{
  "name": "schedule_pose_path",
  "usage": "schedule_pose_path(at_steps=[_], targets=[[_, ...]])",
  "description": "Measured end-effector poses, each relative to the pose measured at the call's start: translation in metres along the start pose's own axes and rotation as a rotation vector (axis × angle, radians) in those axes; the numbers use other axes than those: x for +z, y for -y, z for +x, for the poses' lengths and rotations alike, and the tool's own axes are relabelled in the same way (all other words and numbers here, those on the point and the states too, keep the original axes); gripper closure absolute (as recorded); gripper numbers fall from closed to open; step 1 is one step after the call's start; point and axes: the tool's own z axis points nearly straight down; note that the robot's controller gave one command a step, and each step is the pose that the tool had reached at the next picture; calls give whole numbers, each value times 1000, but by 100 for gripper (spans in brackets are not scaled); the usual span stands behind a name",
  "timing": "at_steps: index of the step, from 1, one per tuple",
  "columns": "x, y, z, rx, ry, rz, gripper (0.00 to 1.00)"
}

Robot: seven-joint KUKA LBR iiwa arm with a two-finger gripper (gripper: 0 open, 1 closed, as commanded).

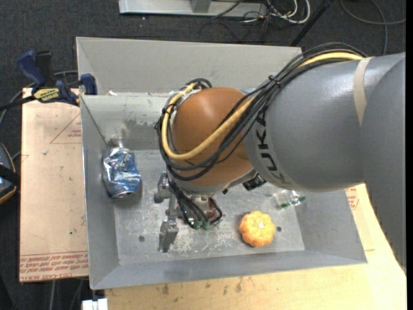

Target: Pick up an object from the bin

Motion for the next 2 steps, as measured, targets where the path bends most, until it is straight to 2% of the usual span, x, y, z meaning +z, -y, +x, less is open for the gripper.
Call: schedule_pose_path(at_steps=[1,2], targets=[[-4,1,-2,4,7,-1,0],[45,34,-33,139,11,-4,0]])
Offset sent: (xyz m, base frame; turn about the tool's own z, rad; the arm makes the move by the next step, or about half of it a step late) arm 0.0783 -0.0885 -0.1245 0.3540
